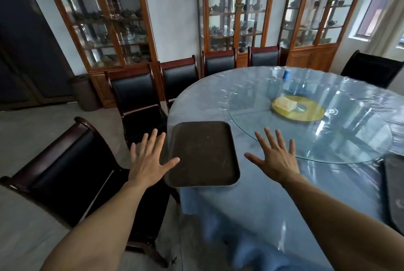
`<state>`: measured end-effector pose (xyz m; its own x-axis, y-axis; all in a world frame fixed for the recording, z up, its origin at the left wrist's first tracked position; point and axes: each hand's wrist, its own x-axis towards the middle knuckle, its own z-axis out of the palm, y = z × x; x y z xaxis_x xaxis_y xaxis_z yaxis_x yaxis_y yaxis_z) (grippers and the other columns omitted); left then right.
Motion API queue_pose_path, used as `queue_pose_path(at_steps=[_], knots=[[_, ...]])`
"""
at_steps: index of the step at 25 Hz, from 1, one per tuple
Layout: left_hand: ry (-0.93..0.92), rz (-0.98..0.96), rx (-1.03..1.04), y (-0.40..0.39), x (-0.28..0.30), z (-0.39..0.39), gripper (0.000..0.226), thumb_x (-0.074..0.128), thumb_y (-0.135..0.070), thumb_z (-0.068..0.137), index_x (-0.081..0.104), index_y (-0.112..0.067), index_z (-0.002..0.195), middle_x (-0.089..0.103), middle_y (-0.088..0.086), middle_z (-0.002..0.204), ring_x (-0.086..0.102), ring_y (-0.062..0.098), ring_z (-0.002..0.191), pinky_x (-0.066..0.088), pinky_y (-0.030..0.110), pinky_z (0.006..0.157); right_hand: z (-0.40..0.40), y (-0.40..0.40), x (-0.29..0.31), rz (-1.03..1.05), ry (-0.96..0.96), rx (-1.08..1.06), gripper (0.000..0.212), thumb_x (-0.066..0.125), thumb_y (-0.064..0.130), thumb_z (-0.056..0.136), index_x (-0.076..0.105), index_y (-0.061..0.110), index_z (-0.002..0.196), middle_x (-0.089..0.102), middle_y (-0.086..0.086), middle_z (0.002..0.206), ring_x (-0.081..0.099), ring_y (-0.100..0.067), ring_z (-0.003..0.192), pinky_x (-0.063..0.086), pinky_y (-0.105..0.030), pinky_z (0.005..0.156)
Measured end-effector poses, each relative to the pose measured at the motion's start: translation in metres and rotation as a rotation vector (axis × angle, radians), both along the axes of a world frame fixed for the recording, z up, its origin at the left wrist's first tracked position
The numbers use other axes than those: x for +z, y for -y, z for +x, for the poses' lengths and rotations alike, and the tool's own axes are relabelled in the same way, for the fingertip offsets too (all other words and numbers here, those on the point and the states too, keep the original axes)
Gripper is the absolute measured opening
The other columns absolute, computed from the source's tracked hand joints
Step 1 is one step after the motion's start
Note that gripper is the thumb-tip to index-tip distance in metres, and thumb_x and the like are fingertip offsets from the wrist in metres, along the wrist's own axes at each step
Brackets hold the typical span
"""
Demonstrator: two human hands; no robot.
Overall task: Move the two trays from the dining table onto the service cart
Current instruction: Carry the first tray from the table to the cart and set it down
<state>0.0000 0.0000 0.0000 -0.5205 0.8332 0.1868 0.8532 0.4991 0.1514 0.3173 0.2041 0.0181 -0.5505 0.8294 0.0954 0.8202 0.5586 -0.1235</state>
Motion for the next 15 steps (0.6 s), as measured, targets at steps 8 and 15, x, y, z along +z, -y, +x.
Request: queue_pose_path(at_steps=[8, 15], knots=[[0.019, -0.049, 0.04, -0.05, -0.026, -0.042, 0.103, 0.011, -0.092, 0.075, -0.005, -0.034, 0.159, -0.015, -0.005, 0.167, -0.015, 0.019, 0.153, -0.005, 0.056, 0.121, -0.05, -0.055, -0.029, -0.039, 0.03, 0.014, 0.086, 0.019, 0.083, 0.083, -0.001, 0.039, 0.155, -0.007, 0.005, 0.165, -0.013, -0.023, 0.151, -0.005, -0.06, 0.117], [0.135, -0.1, 0.018, -0.109, -0.066, -0.101, 0.103, 0.013, -0.09, 0.075, -0.005, -0.032, 0.159, -0.015, -0.005, 0.167, -0.015, 0.019, 0.153, -0.005, 0.055, 0.121, -0.112, -0.1, -0.061, -0.121, 0.053, -0.037, 0.088, 0.021, 0.083, 0.083, 0.002, 0.037, 0.156, -0.002, 0.003, 0.166, -0.008, -0.023, 0.151, 0.0, -0.062, 0.117]])
